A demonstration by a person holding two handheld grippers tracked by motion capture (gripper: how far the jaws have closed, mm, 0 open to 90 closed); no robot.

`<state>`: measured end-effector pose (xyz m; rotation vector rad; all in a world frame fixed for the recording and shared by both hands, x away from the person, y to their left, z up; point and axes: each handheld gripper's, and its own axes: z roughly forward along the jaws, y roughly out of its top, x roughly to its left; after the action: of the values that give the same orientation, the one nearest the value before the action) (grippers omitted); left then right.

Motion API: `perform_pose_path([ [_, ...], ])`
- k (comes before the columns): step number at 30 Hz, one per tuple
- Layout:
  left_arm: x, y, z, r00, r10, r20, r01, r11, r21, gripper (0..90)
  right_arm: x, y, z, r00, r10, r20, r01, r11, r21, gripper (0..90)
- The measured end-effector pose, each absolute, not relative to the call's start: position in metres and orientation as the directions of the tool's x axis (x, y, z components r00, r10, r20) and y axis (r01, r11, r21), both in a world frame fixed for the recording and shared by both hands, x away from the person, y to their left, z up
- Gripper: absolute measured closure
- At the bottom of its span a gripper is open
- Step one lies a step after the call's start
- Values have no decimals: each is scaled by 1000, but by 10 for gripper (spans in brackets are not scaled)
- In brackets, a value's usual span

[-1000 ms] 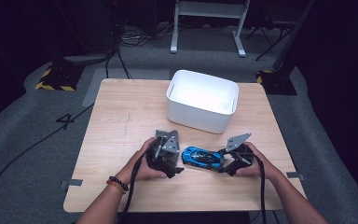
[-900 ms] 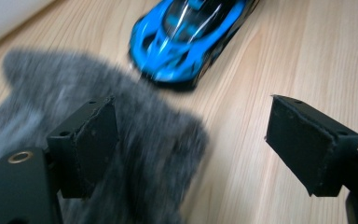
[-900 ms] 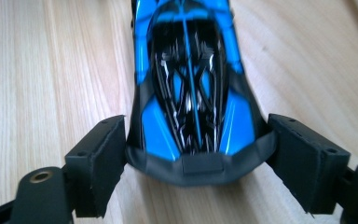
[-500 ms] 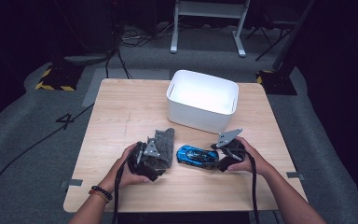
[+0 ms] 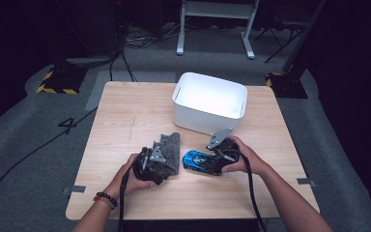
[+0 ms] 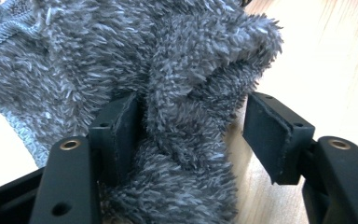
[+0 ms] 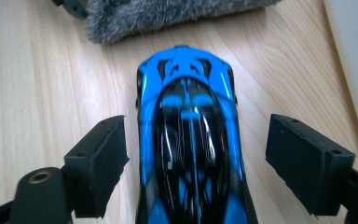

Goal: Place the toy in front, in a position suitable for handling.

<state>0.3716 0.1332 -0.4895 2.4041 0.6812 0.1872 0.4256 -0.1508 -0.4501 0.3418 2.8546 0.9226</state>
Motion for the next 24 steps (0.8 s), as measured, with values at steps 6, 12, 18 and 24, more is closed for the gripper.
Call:
perform_pose_path([
  [6, 370, 130, -492, 859, 511, -30, 422, -673, 608, 246, 431, -125, -461, -971, 238, -34, 182, 821, 541, 217],
  [12, 369, 129, -492, 862, 506, -24, 416, -679, 605, 226, 436, -104, -468, -967, 248, -54, 194, 861, 470, 209],
  [18, 370, 129, -492, 862, 505, -35, 419, -673, 610, 208, 440, -92, -475, -967, 252, -47, 212, 889, 407, 211],
  [24, 370, 130, -493, 861, 507, -46, 421, -659, 623, 204, 445, -85, -477, -962, 273, -10, 247, 885, 395, 230],
])
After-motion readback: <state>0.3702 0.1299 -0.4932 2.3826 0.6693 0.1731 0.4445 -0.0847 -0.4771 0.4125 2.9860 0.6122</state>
